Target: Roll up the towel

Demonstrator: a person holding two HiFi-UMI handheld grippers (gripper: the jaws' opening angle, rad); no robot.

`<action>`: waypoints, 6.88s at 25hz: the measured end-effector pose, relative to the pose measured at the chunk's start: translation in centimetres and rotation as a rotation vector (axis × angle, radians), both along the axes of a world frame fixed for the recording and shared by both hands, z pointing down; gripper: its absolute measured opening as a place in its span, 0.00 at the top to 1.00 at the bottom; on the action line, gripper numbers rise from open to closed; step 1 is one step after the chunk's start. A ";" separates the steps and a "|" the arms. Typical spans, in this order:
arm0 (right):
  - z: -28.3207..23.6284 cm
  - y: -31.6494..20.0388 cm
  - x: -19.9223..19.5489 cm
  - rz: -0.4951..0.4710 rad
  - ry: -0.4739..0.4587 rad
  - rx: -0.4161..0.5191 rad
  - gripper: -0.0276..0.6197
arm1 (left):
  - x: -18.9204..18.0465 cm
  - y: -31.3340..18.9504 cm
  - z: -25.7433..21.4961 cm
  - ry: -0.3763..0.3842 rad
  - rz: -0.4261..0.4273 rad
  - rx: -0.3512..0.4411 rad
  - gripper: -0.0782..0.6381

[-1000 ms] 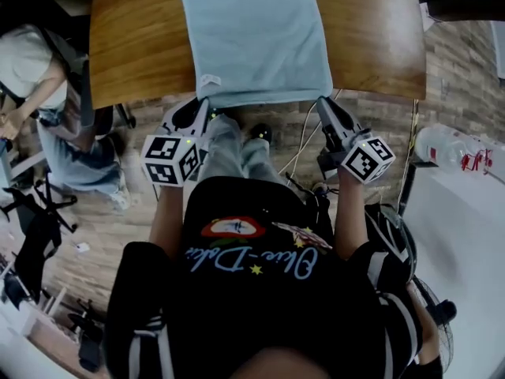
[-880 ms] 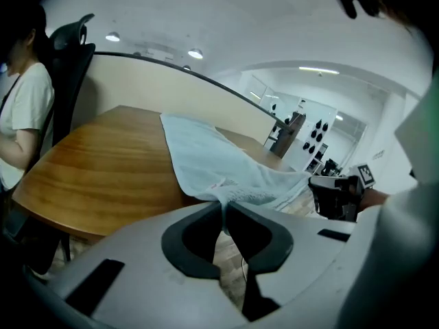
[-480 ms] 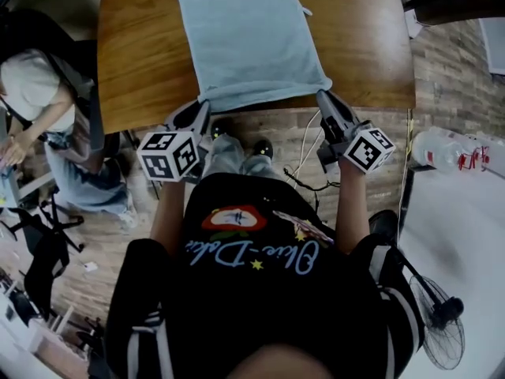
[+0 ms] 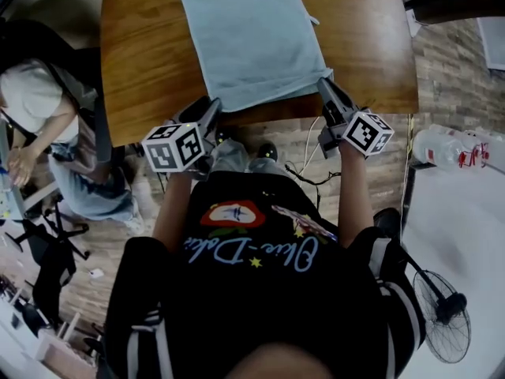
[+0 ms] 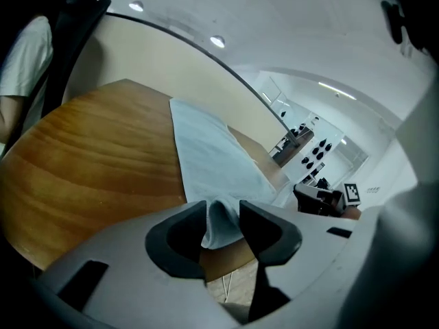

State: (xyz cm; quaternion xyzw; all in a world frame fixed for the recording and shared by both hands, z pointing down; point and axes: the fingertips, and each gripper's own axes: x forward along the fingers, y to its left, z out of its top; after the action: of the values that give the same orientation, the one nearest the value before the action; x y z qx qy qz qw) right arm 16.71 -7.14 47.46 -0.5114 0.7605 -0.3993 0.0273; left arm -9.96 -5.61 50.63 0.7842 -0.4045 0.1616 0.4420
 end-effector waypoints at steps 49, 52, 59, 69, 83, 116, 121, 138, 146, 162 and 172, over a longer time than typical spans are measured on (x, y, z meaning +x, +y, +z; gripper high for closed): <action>4.1 6.2 -1.4 -1.191 0.868 0.188 0.94 | 1.9 6.5 2.8 -0.891 0.769 0.425 0.85; 3.4 8.0 -1.5 -1.209 0.780 0.143 0.94 | 1.8 8.5 2.2 -0.824 0.816 0.391 0.85; 1.0 8.7 -2.0 -1.176 0.548 0.060 0.94 | 0.9 9.3 0.2 -0.658 0.896 0.298 0.85; -0.4 3.6 -2.5 -1.044 0.458 0.058 0.94 | 0.0 4.9 -0.8 -0.549 0.870 0.235 0.85; 4.1 -2.8 -2.9 -0.985 0.783 0.079 0.94 | 0.1 -1.6 2.6 -0.691 0.813 0.260 0.85; 6.3 2.9 -3.1 -1.259 1.068 0.253 0.89 | 1.2 3.2 3.4 -0.912 0.779 0.495 0.84; 5.1 4.0 -3.2 -1.267 0.921 0.242 0.89 | 0.9 4.9 2.8 -0.870 0.766 0.449 0.85; 2.3 0.1 -3.3 -1.222 0.481 0.058 0.89 | 0.5 1.1 0.4 -0.682 0.793 0.193 0.85; 2.5 -4.6 -3.7 -1.140 0.486 0.033 0.89 | -0.3 -3.7 0.7 -0.634 0.730 0.201 0.85; 3.9 -10.9 -2.8 -1.096 0.711 0.099 0.73 | -1.1 -9.4 1.9 -0.705 0.573 0.313 0.80; -0.6 -12.0 -1.1 -0.855 0.692 0.255 0.68 | -4.3 -9.6 -2.9 -0.630 0.278 0.450 0.67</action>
State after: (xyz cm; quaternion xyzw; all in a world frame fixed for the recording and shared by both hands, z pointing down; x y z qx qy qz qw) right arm 15.63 -19.10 46.87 -0.2515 0.9069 -0.0891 -0.3263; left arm -14.26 -15.26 47.71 0.8204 -0.4358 0.3595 0.0878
